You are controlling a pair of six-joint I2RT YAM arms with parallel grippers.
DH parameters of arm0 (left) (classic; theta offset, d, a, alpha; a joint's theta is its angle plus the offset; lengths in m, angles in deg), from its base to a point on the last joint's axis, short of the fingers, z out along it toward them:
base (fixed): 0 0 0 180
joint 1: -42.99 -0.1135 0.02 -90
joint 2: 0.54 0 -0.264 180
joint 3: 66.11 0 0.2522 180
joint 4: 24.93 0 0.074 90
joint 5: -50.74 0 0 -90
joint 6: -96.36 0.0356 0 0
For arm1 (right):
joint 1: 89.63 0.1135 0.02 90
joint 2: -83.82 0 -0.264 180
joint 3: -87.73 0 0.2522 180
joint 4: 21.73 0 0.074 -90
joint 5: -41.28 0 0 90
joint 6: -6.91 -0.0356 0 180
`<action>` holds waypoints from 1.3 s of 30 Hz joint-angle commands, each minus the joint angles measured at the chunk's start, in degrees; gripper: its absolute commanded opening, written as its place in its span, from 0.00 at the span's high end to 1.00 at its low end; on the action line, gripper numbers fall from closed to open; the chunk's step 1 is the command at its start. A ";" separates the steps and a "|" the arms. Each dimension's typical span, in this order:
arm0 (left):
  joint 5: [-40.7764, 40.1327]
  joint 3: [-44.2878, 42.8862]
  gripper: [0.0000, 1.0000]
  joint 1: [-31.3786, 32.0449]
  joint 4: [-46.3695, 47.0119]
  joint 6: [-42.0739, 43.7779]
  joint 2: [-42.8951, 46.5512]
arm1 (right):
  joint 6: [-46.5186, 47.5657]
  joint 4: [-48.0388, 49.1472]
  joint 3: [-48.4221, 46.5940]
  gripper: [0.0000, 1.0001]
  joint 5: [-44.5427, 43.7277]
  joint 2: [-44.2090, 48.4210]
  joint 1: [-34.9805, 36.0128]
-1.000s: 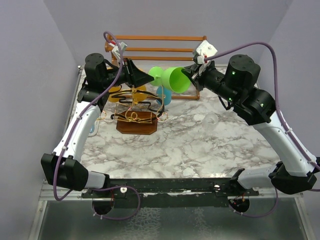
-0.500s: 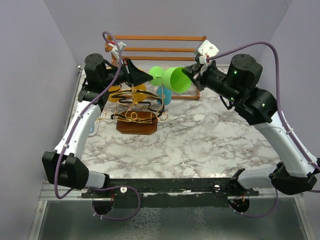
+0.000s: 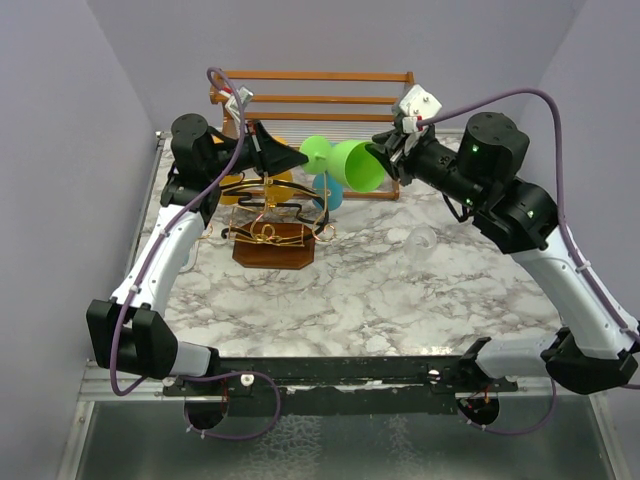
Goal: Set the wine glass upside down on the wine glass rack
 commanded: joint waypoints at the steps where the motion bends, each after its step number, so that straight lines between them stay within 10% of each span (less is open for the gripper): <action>1: 1.73 -1.00 1.00 -0.67 0.51 2.79 1.39 | 1.23 1.63 0.84 0.70 -0.32 1.82 -0.72; 20: -10.47 -15.88 1.00 -1.23 -33.24 40.22 3.84 | 6.45 2.61 7.07 0.31 -3.43 10.78 -6.90; 39: -11.64 -27.84 1.00 -1.24 -77.19 89.83 11.68 | 15.53 10.03 19.56 0.25 -5.98 14.36 -7.25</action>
